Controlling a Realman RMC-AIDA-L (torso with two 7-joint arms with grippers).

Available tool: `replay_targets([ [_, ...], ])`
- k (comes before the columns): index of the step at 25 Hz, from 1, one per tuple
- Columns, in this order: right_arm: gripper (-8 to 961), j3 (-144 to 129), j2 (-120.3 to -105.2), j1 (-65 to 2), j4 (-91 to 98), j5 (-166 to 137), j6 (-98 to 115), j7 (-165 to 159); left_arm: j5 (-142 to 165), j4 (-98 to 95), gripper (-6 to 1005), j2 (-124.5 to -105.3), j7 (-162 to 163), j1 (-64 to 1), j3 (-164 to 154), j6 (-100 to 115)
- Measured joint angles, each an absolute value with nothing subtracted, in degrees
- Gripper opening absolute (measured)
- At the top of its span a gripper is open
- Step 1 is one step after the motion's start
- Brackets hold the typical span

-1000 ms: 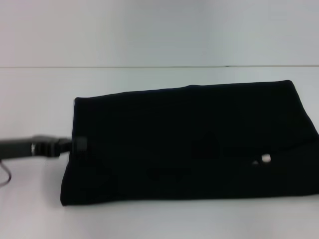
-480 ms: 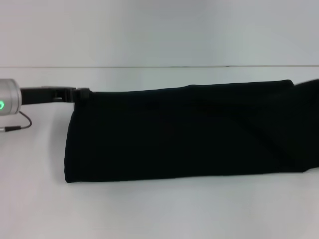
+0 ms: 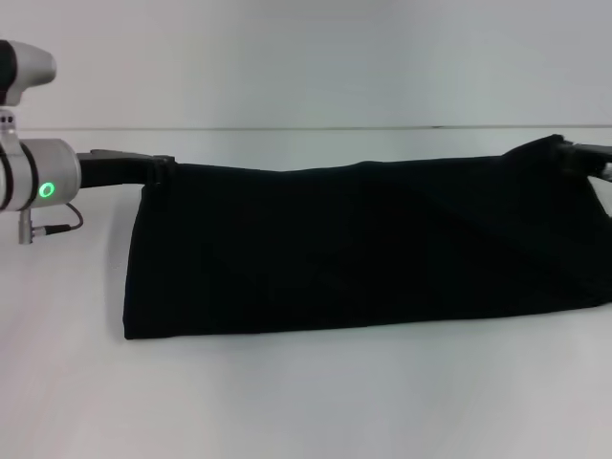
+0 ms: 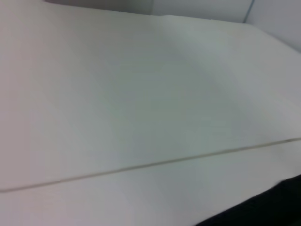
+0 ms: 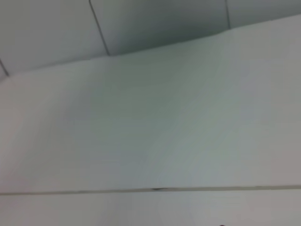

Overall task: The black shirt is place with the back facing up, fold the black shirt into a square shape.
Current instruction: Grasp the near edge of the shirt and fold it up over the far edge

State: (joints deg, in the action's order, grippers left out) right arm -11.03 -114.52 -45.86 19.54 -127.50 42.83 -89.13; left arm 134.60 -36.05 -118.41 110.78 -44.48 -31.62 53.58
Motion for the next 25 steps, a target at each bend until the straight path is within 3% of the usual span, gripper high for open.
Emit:
replay_targets([
  [5, 44, -11.06, -115.66, -48.29, 18.73, -127.43, 36.35, -87.02, 134.58, -36.02, 2, -119.49, 110.48, -44.79, -34.46, 48.75],
  [15, 43, -11.15, -114.77, -49.29, 18.58, -125.58, 33.88, -86.57, 134.46, -35.85, 2, -119.62, 110.22, -46.09, -34.67, 43.81],
  [25, 42, -11.25, -115.32, -49.89, 17.76, -124.98, 30.25, -85.03, 134.46, -32.49, 17, -120.12, 107.92, -46.76, -34.73, 39.0],
])
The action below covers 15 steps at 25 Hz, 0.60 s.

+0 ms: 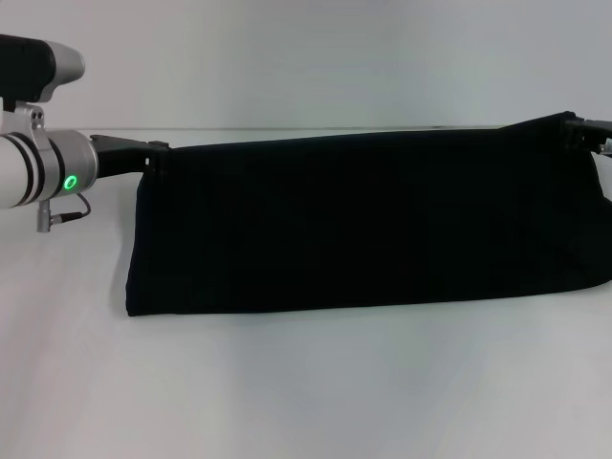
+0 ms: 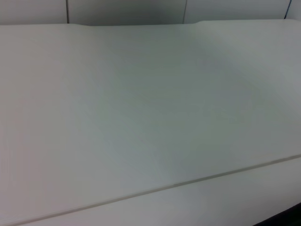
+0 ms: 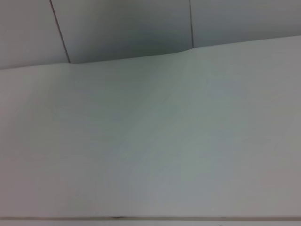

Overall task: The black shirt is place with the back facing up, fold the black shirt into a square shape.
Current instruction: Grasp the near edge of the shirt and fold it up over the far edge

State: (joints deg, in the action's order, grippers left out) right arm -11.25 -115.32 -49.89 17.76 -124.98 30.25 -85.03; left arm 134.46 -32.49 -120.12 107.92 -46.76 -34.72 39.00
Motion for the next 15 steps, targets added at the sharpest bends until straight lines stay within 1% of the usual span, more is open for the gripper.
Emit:
replay_targets([
  [6, 43, -11.25, -115.35, -50.06, 17.6, -124.69, 29.59, -84.5, 134.47, -32.34, 44, -120.15, 107.8, -46.64, -34.65, 37.95],
  [15, 69, -11.77, -115.51, -50.34, 16.99, -124.52, 29.68, -84.47, 134.48, -31.26, 85, -120.28, 108.0, -47.05, -34.63, 36.94],
])
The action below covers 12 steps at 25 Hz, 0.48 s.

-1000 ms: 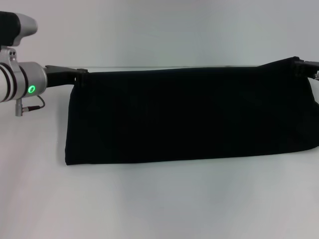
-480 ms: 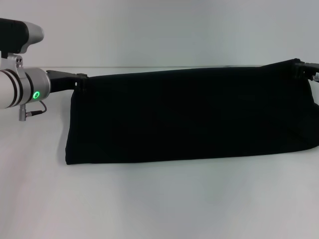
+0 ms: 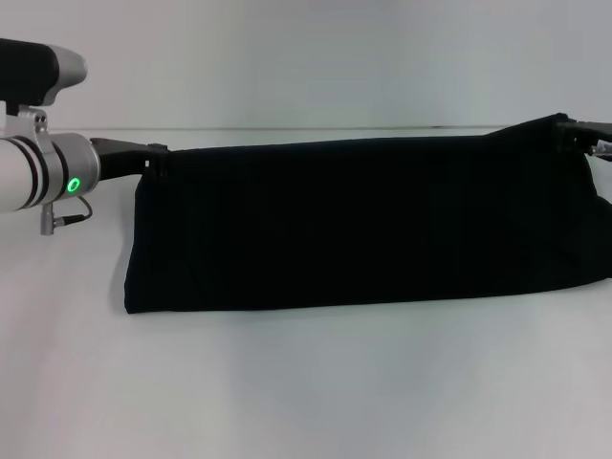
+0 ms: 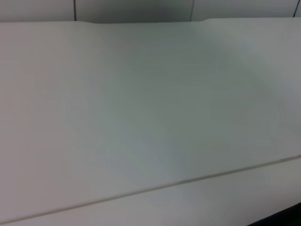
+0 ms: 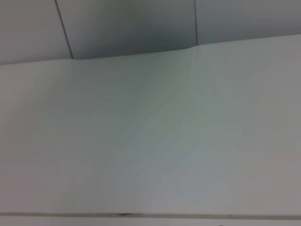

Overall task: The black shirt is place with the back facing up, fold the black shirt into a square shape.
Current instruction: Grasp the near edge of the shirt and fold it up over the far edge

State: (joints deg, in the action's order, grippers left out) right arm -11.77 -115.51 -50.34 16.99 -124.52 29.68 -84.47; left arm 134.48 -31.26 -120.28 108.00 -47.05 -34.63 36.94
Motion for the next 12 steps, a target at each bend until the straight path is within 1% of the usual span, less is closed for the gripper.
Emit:
replay_targets([
  [3, 78, -11.86, -115.66, -50.28, 17.07, -124.45, 30.16, -84.45, 134.47, -30.87, 99, -120.66, 108.03, -47.15, -34.62, 35.87],
  [7, 90, -11.88, -115.81, -49.72, 18.08, -123.81, 30.31, -84.82, 134.46, -30.83, 117, -121.68, 108.25, -46.57, -34.24, 32.43],
  [11, 178, -11.8, -115.83, -48.7, 19.31, -121.68, 29.69, -85.14, 134.4, -30.27, 135, -122.57, 108.3, -46.19, -34.25, 27.43],
  [12, 200, -11.82, -115.77, -47.98, 19.78, -120.52, 30.21, -85.51, 134.39, -30.11, 160, -122.64, 108.32, -46.19, -34.25, 26.24],
])
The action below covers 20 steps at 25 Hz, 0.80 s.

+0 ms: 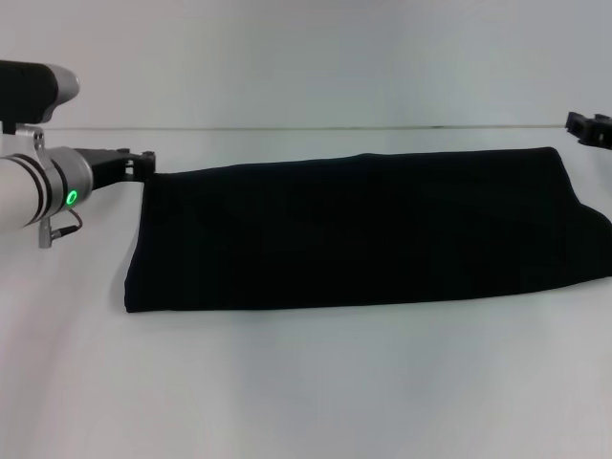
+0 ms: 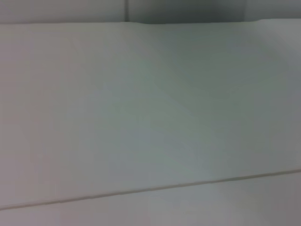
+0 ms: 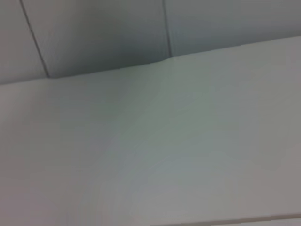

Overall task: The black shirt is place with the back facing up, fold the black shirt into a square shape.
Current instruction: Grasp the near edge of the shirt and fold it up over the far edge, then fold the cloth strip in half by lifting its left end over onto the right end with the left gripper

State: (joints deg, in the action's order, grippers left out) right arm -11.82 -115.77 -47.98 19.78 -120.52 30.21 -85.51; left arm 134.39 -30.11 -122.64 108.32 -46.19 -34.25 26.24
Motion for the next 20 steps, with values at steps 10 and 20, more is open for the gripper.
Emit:
replay_targets([
  [10, 548, -12.39, -112.68, -40.24, 23.29, -120.24, 49.97, -95.3, 134.29, -34.84, 454, -120.82, 114.82, -43.51, -33.89, 38.99],
  [20, 639, -15.65, -108.05, -30.56, 26.07, -120.42, 72.65, -99.9, 133.9, -45.82, 738, -118.49, 120.74, -39.17, -33.84, 73.99],
])
